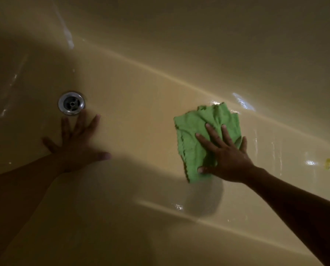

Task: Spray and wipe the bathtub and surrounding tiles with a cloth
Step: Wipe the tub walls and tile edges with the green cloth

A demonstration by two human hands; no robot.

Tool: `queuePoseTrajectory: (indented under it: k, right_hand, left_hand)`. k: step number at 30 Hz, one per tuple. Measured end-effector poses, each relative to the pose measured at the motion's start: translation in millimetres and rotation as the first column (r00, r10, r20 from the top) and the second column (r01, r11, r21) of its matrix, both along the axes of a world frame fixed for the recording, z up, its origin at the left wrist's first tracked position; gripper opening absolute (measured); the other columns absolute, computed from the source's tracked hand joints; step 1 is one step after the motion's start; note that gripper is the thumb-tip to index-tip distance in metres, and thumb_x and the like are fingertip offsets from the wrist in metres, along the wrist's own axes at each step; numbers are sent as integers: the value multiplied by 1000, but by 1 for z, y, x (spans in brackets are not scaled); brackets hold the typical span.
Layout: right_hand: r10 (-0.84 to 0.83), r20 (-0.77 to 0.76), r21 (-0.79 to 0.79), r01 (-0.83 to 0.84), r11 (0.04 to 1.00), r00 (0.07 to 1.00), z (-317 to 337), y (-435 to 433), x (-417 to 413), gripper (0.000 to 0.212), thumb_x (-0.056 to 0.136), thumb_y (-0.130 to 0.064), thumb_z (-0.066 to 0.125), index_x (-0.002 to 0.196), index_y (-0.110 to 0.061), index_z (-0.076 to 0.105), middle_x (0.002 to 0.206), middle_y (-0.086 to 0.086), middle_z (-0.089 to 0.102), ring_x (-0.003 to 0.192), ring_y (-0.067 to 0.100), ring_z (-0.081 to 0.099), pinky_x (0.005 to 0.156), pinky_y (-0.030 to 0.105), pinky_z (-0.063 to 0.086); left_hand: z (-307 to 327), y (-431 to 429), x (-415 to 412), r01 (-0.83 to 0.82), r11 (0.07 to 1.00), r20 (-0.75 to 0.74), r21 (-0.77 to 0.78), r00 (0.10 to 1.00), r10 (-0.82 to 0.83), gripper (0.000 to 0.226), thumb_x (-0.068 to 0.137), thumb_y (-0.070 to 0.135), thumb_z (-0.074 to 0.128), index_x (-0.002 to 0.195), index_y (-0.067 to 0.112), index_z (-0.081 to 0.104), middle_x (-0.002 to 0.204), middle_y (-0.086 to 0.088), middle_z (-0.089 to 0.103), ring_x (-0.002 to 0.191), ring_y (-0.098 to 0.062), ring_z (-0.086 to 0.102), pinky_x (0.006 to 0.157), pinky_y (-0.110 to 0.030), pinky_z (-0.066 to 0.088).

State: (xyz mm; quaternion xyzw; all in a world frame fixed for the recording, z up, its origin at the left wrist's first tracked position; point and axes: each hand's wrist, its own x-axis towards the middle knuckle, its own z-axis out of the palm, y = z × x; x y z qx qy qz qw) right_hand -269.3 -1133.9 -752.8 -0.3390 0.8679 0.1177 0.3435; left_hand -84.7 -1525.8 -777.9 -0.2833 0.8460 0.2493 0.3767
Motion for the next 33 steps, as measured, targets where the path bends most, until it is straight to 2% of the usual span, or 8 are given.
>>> queuePoseTrajectory:
  k: [2, 5, 11, 17, 20, 24, 30, 33]
  right_hand:
    - [-73, -44, -7, 73, 997, 996, -3, -4, -15, 112, 71, -93, 43, 149, -53, -27, 157, -13, -43, 147, 39, -32, 112, 79, -1]
    - [-210, -61, -61, 207, 977, 976, -11, -31, -32, 116, 74, -87, 54, 151, -50, -25, 159, -6, -42, 145, 46, -30, 116, 74, 0]
    - [-336, -129, -140, 319, 937, 933, -25, -121, -40, 114, 76, -85, 54, 152, -48, -24, 159, -1, -42, 140, 56, -33, 112, 78, -3]
    - [-137, -121, -160, 117, 980, 983, -35, -199, 4, 108, 76, -87, 48, 154, -48, -16, 160, -1, -40, 139, 57, -35, 110, 79, -7]
    - [16, -71, -151, -27, 988, 997, -34, -195, 33, 105, 78, -89, 41, 153, -48, -20, 159, -2, -42, 137, 54, -39, 109, 79, -7]
    - [165, -6, -136, -164, 977, 986, -27, -160, 64, 104, 78, -92, 37, 152, -50, -24, 157, -4, -44, 138, 49, -42, 110, 78, -7]
    - [186, 84, -95, -178, 979, 979, -13, -97, 82, 108, 76, -91, 43, 150, -53, -25, 157, -10, -44, 140, 41, -44, 115, 73, -9]
    - [124, 88, -43, -121, 992, 988, -8, -62, 69, 108, 74, -93, 41, 148, -55, -27, 156, -14, -45, 141, 38, -43, 118, 71, -3]
  left_hand:
    - [-1, -5, 2, -12, 1000, -2, -16, 1000, 12, 122, 53, 90, 54, 141, 66, -27, 142, 35, -52, 149, -28, -35, 107, -83, -2]
    - [-2, -12, 5, -39, 999, -20, -26, 999, 38, 119, 52, 90, 54, 138, 69, -26, 141, 36, -52, 149, -26, -36, 107, -84, -2]
    - [-5, -21, 5, -44, 999, -40, -6, 998, 44, 118, 53, 90, 54, 140, 71, -23, 146, 31, -50, 147, -25, -40, 106, -82, -8]
    - [-7, -26, 5, -26, 1000, -65, -6, 998, 26, 115, 61, 89, 58, 143, 69, -21, 151, 22, -50, 146, -27, -42, 104, -82, -10]
    - [-7, -28, 4, -28, 999, -70, 18, 997, 30, 113, 71, 79, 67, 146, 68, -18, 150, 21, -52, 144, -28, -44, 104, -82, -10]
    - [-6, -30, 6, -31, 999, -94, 36, 995, 34, 111, 74, 78, 67, 145, 69, -17, 145, 25, -55, 144, -28, -44, 104, -82, -10]
    - [-4, -30, 9, -61, 998, -72, 3, 996, 61, 113, 73, 80, 67, 145, 68, -18, 146, 24, -55, 145, -22, -43, 107, -79, -10]
    - [-5, -31, 11, -90, 996, -57, -25, 994, 89, 116, 68, 86, 65, 144, 68, -21, 147, 21, -54, 145, -21, -43, 107, -80, -10]
